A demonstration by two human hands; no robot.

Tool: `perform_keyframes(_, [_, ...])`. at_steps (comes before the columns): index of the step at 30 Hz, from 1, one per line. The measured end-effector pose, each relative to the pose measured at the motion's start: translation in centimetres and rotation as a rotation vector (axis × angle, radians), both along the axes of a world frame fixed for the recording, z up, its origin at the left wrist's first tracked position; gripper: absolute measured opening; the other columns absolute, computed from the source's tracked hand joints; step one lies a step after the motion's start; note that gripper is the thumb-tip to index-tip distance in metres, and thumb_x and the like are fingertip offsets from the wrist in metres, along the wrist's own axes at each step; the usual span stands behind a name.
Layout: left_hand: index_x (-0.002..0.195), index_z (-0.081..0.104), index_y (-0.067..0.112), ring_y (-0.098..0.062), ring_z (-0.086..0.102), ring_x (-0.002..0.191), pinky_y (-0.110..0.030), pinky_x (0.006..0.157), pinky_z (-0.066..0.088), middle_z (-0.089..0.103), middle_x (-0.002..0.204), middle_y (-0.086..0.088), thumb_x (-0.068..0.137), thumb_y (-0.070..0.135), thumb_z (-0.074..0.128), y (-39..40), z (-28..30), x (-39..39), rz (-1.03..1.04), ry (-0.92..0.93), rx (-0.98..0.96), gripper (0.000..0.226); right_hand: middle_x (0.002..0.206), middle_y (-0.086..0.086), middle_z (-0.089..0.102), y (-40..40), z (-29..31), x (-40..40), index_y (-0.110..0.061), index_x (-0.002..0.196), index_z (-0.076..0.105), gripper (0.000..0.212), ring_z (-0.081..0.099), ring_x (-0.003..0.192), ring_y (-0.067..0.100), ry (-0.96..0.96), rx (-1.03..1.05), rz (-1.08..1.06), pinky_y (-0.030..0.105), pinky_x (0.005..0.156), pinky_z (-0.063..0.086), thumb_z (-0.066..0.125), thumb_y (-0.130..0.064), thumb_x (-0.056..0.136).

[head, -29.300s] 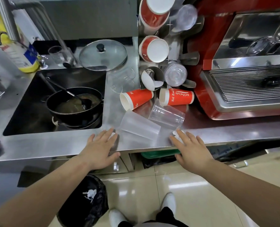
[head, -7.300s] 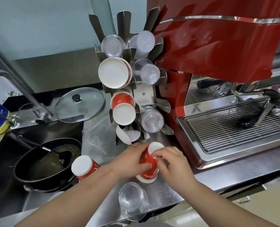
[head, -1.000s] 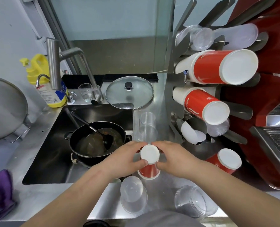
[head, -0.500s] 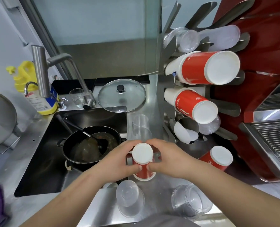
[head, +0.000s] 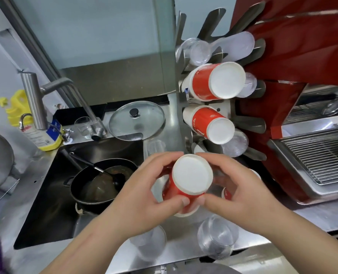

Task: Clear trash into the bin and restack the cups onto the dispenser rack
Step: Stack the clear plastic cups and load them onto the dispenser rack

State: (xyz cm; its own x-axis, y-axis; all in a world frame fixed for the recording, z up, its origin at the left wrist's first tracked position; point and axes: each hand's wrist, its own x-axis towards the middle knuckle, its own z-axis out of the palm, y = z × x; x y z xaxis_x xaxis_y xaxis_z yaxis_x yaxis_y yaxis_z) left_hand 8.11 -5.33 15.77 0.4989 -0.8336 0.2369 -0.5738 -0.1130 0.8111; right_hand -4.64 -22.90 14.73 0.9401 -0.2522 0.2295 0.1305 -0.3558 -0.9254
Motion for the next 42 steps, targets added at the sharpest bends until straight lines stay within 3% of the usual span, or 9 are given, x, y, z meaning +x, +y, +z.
perform_keyframes(5, [0.137,0.044,0.039,-0.017,0.052,0.129,-0.038,0.106,0.046,0.052,0.133,0.014,0.076,0.030,0.073,-3.8,1.6,-3.2,-0.105,-0.050,-0.081,0.068,0.124,-0.005,0.060,-2.6,1.8,-4.6,-0.040,0.126,0.054,0.068,0.060,0.117,0.021,-0.135,0.004,-0.095,0.042,0.092,0.052,0.083,-0.033,0.065])
perform_keyframes(9, [0.139,0.041,0.037,-0.012,0.047,0.134,-0.036,0.110,0.042,0.049,0.136,0.015,0.077,0.029,0.069,-7.6,1.6,-5.2,-0.175,-0.064,-0.052,0.069,0.125,-0.004,0.061,-5.2,2.0,-7.6,-0.043,0.126,0.054,0.063,0.060,0.117,0.019,-0.191,0.020,-0.172,0.033,0.095,0.051,0.077,-0.050,0.068])
perform_keyframes(15, [0.136,0.040,0.048,-0.007,0.048,0.130,-0.035,0.107,0.044,0.050,0.132,0.019,0.076,0.030,0.066,-12.4,0.5,-6.7,-0.164,-0.083,0.028,0.068,0.128,-0.009,0.060,-9.1,0.2,-9.8,-0.038,0.129,0.053,0.067,0.058,0.119,0.012,-0.130,-0.054,-0.285,0.036,0.100,0.048,0.076,-0.018,0.070])
perform_keyframes(19, [0.127,0.035,0.063,0.002,0.048,0.128,-0.021,0.107,0.042,0.048,0.133,0.026,0.080,0.021,0.066,-13.9,-1.1,-7.1,-0.141,-0.030,0.051,0.071,0.128,-0.010,0.060,-10.3,-1.7,-9.6,-0.037,0.129,0.052,0.070,0.057,0.120,0.009,-0.055,-0.023,-0.306,0.038,0.101,0.047,0.078,-0.005,0.073])
perform_keyframes(22, [0.123,0.036,0.070,0.004,0.049,0.126,-0.017,0.104,0.042,0.049,0.131,0.026,0.080,0.015,0.066,-14.7,-2.5,-7.2,-0.108,-0.002,0.051,0.076,0.127,-0.013,0.060,-10.7,-2.7,-9.2,-0.042,0.126,0.052,0.068,0.058,0.119,0.005,-0.007,-0.017,-0.326,0.035,0.101,0.047,0.076,-0.005,0.074])
perform_keyframes(28, [0.141,0.044,0.033,-0.001,0.053,0.126,-0.033,0.107,0.046,0.053,0.137,0.011,0.084,0.007,0.064,-15.9,-4.3,-6.8,-0.048,0.095,0.077,0.066,0.127,-0.018,0.059,-11.7,-4.2,-7.9,-0.039,0.129,0.050,0.067,0.056,0.118,-0.001,0.057,-0.022,-0.355,0.035,0.103,0.047,0.075,-0.009,0.075])
perform_keyframes(34, [0.143,0.043,0.032,0.000,0.054,0.126,-0.029,0.108,0.045,0.055,0.138,0.011,0.087,0.001,0.060,-16.5,-5.5,-6.2,-0.028,0.132,0.120,0.066,0.126,-0.020,0.059,-12.2,-5.3,-6.8,-0.045,0.126,0.048,0.066,0.055,0.118,-0.001,0.079,-0.070,-0.358,0.034,0.102,0.047,0.073,-0.011,0.074])
perform_keyframes(39, [0.121,0.040,0.073,0.008,0.053,0.121,-0.019,0.103,0.043,0.055,0.125,0.037,0.085,0.014,0.057,-16.6,-6.2,-6.1,-0.032,0.108,0.209,0.071,0.128,-0.019,0.055,-12.3,-7.1,-6.6,-0.062,0.118,0.041,0.073,0.053,0.119,-0.001,0.145,-0.112,-0.362,0.032,0.103,0.046,0.072,-0.012,0.074])
perform_keyframes(42, [0.118,0.044,0.070,0.001,0.058,0.120,-0.030,0.105,0.046,0.061,0.123,0.028,0.085,0.017,0.057,-16.7,-6.9,-5.9,-0.038,0.132,0.253,0.064,0.126,-0.019,0.052,-12.3,-8.5,-6.7,-0.050,0.126,0.045,0.069,0.054,0.118,0.000,0.197,-0.137,-0.380,0.032,0.101,0.047,0.071,-0.013,0.074])
